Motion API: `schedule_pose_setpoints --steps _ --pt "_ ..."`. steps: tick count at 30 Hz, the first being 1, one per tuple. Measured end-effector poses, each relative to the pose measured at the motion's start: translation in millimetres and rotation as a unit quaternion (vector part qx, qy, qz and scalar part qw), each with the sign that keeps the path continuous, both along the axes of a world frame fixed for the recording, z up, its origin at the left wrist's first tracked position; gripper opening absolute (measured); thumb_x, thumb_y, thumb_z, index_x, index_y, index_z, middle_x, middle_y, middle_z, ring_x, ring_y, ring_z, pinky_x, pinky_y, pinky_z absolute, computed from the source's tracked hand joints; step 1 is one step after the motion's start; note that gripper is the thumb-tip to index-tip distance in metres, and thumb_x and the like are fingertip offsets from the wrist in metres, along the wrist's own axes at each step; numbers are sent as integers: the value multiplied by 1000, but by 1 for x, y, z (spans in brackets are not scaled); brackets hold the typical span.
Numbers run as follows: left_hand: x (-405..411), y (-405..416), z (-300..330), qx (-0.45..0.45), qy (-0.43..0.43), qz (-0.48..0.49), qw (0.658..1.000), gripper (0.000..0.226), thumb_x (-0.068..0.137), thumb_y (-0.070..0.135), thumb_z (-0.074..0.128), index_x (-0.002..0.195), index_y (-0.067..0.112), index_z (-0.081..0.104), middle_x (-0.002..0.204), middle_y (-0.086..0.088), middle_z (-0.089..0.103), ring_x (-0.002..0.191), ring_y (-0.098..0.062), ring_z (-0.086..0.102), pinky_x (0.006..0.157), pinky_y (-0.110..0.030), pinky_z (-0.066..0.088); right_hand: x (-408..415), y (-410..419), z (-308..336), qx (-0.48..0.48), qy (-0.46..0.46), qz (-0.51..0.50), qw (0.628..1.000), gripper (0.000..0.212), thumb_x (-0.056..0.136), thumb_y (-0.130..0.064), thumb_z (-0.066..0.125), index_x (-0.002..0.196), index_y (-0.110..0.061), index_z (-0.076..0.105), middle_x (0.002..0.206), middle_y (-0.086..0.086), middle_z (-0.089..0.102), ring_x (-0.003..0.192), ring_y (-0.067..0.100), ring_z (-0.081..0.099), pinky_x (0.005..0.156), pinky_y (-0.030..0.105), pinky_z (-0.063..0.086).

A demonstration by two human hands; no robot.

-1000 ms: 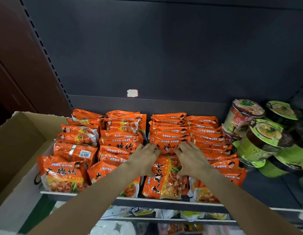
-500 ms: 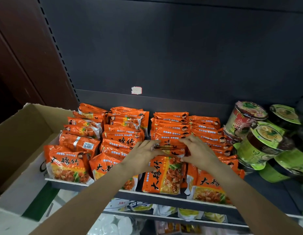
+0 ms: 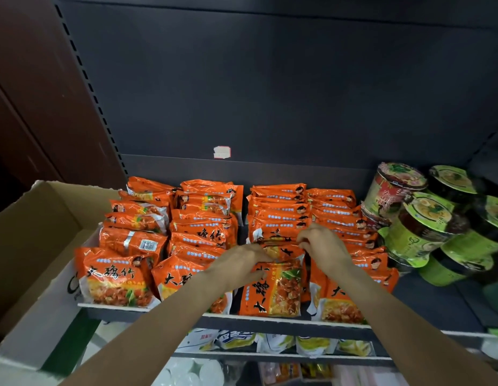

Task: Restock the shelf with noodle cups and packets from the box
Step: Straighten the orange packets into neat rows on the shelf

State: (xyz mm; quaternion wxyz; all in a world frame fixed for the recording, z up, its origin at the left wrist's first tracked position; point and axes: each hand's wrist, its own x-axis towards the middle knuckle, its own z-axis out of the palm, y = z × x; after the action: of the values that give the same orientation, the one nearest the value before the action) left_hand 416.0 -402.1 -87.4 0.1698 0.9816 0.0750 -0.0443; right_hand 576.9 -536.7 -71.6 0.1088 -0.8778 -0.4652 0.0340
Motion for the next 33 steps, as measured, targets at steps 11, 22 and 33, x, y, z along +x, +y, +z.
schedule_pose_setpoints --steps 11,22,33 --pt "8 12 9 -2 -111 92 990 37 95 26 53 131 21 51 124 2 54 113 -17 51 95 -34 45 -10 11 -4 131 97 33 986 11 87 -8 63 95 -12 69 100 2 62 84 12 59 80 26 52" --pt "26 19 6 -139 -107 160 971 8 88 9 62 92 9 68 75 4 62 71 -12 60 74 -24 51 -11 10 -4 115 48 5 992 11 90 -21 62 96 -14 68 88 1 69 70 14 62 65 30 52" --pt "24 28 15 -105 -122 94 983 34 94 23 55 127 27 55 121 5 59 96 -13 63 86 -32 53 4 22 0 115 259 32 959 36 93 4 45 122 -13 59 122 3 62 114 12 58 97 27 47"
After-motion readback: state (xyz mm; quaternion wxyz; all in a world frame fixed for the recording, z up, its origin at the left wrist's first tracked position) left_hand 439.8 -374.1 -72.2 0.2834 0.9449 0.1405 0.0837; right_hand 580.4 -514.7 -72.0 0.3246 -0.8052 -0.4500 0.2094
